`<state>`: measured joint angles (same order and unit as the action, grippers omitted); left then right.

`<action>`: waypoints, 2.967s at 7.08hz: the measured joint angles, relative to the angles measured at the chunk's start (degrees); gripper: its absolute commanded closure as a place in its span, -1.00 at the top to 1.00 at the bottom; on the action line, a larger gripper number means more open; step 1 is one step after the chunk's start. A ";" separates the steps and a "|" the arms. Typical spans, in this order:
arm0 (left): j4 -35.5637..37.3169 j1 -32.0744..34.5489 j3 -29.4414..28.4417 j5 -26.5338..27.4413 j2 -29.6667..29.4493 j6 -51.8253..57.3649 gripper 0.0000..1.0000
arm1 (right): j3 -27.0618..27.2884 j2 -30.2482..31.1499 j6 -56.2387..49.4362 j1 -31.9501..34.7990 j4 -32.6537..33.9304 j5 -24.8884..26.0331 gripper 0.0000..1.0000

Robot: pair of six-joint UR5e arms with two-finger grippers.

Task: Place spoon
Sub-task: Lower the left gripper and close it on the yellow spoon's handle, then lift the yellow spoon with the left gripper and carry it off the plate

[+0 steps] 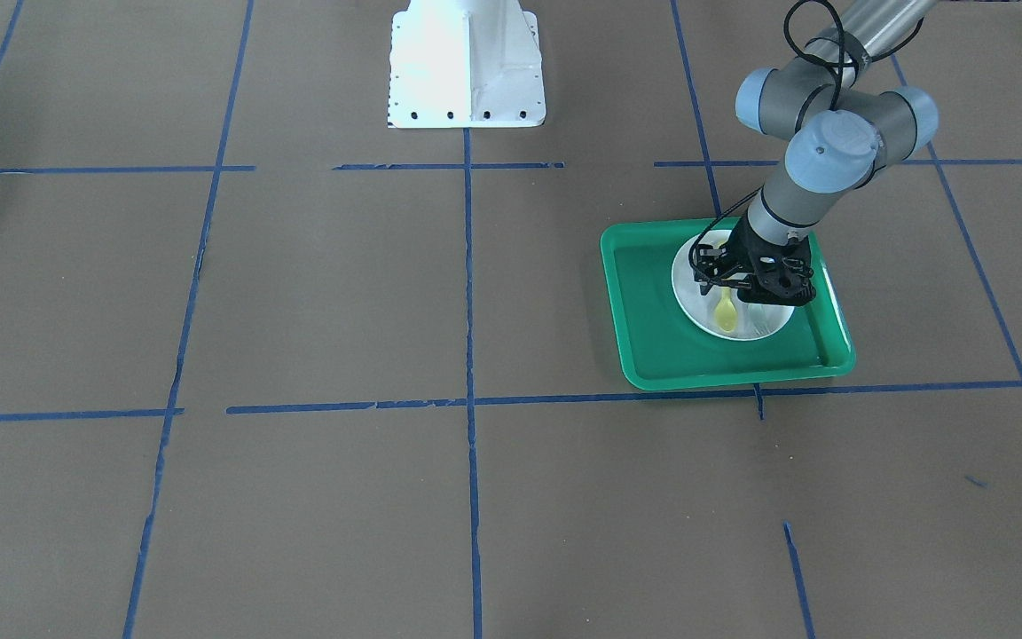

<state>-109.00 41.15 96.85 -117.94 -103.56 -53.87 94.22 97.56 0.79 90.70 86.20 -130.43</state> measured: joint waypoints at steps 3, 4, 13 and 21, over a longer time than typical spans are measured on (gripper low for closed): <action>0.00 -0.15 -0.31 -0.15 0.17 0.06 -0.23 | 0.00 0.00 -0.04 0.00 0.02 0.00 1.00; -0.04 -0.17 -0.36 -0.17 0.15 0.02 -0.46 | 0.00 0.00 -0.02 0.00 0.02 0.00 1.00; 9.29 2.43 10.06 -0.29 0.45 3.78 -1.00 | 0.00 0.00 0.00 0.00 0.02 0.00 1.00; 9.28 1.30 1.89 -5.03 -9.55 -7.88 -1.00 | 0.00 0.00 -0.02 0.00 0.02 0.00 1.00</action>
<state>-99.73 42.45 98.74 -122.97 -113.11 -61.74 94.22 97.56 0.77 90.70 86.22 -130.43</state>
